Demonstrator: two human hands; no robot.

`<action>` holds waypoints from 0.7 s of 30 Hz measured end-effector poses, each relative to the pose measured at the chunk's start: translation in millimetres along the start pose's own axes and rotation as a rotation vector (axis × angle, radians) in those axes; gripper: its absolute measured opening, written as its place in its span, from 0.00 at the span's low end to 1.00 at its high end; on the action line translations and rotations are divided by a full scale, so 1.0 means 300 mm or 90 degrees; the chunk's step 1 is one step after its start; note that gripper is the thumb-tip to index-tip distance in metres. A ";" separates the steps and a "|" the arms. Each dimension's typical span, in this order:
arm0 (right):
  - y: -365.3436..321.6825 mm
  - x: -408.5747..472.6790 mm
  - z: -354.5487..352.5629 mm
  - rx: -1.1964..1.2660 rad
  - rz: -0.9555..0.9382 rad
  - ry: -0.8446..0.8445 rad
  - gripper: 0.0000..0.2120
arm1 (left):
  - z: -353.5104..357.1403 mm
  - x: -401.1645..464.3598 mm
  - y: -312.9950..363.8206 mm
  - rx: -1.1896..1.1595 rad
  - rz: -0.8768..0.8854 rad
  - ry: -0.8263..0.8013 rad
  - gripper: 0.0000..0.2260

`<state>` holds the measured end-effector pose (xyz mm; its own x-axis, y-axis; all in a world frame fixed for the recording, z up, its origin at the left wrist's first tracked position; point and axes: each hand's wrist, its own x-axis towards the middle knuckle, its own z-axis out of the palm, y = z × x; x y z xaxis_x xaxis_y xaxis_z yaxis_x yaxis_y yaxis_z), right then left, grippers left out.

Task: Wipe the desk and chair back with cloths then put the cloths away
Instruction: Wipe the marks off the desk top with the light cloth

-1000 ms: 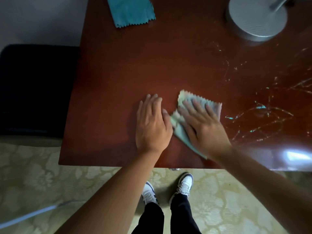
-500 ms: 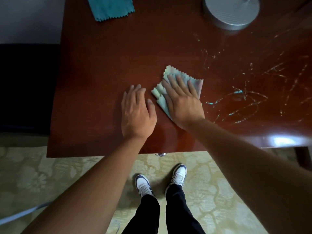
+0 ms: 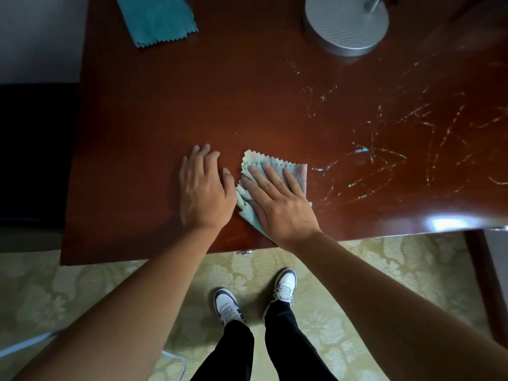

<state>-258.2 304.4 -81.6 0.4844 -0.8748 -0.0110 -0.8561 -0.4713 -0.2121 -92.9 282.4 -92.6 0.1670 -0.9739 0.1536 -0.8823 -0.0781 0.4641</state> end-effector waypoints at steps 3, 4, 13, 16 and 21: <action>0.016 0.044 0.002 0.019 -0.018 0.003 0.20 | 0.002 -0.001 -0.003 0.012 -0.007 -0.012 0.16; 0.022 0.065 0.000 0.030 -0.029 0.001 0.20 | 0.004 -0.005 -0.005 0.019 -0.006 -0.015 0.16; 0.267 0.443 -0.184 0.125 0.060 0.083 0.22 | 0.067 0.167 0.161 0.023 0.007 -0.016 0.18; 0.416 0.619 -0.292 0.076 0.027 0.115 0.22 | 0.112 0.290 0.203 0.056 0.054 -0.043 0.18; 0.609 0.902 -0.378 0.021 -0.031 0.102 0.23 | 0.193 0.491 0.220 0.091 0.013 -0.063 0.20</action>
<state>-303.9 -31.2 -12.5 0.4875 -0.8591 0.1557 -0.8248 -0.5117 -0.2407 -152.1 121.5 -89.7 0.1113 -0.9912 0.0722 -0.9396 -0.0813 0.3324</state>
